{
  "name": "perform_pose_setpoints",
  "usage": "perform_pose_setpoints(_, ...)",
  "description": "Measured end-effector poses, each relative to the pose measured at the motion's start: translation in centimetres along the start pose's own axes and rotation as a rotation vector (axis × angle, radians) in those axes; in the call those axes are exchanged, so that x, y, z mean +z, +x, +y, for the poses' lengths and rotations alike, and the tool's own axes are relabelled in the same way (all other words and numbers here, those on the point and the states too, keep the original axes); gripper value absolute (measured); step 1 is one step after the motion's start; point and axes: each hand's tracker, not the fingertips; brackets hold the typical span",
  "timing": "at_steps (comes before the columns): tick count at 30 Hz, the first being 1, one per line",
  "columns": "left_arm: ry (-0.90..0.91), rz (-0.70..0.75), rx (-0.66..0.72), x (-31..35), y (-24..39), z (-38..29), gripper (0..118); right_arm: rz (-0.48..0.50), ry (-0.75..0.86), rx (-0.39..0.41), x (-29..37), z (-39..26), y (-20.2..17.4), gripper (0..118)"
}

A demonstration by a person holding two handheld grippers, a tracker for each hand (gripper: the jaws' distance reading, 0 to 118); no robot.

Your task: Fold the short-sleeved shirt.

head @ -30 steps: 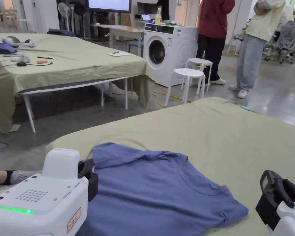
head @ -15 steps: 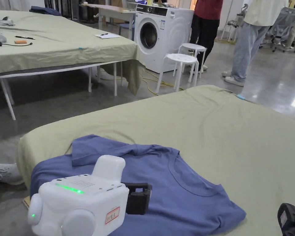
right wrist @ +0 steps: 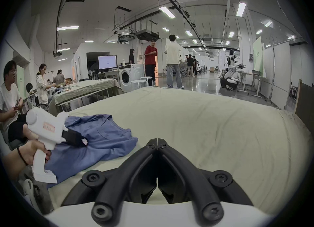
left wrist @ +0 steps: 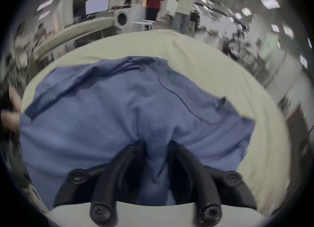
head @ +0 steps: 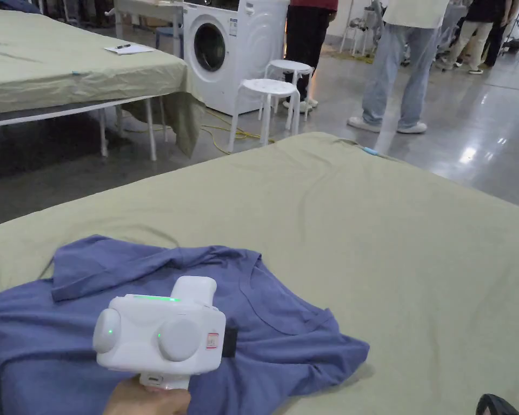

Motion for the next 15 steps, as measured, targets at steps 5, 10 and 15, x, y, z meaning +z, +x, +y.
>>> perform_pose_setpoints(5, -0.044, -0.134, 0.222, -0.6, -3.1, 0.3, 14, -0.006, -0.023, -0.057, 1.2, -0.5, 0.9, 2)
perform_pose_setpoints(10, -0.031, -0.233, 0.317, -0.3, -4.2, 0.2, 14, -0.042, -0.013, -0.085, 2.0, -0.3, 1.8, 2)
perform_pose_setpoints(15, -0.041, -0.551, 0.581, 0.4, -4.3, -0.4, 14, -0.070, -0.006, -0.119, 2.6, -0.8, 4.3, 2)
